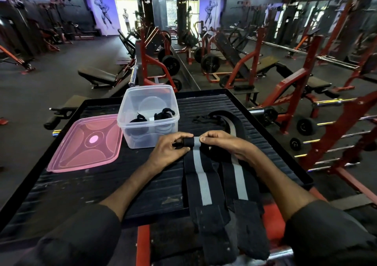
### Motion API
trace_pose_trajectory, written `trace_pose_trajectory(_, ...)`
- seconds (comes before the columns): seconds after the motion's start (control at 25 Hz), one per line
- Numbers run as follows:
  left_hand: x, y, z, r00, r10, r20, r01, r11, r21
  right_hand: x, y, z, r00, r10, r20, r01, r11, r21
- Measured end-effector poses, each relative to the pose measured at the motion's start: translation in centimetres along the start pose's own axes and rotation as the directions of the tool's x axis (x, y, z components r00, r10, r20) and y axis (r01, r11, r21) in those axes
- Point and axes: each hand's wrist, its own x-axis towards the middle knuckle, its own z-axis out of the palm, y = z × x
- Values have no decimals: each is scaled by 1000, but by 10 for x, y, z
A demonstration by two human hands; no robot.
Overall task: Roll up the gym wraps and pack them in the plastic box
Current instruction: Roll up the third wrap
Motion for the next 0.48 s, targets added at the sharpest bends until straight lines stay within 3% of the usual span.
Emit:
trace_pose_trajectory(0.12, 2, 1, -4, 999, -16, 37, 15, 1000, 23, 0, 2, 3, 992, -123, 9, 123, 989, -76)
trace_pose_trajectory(0.24, 4, 5, -11, 976, -133, 173, 146, 987, -65, -2, 5, 3, 975, -221, -28, 220, 974, -47)
trace_pose_trajectory(0.4, 3, 6, -14, 947, -156, 280, 189, 977, -96, -4, 8, 3, 966, -257, -6, 254, 958, -137)
trace_pose_trajectory(0.48, 2, 4, -13, 943, -159, 293, 176, 984, -33, -4, 9, 5, 964, -265, -16, 257, 946, -199)
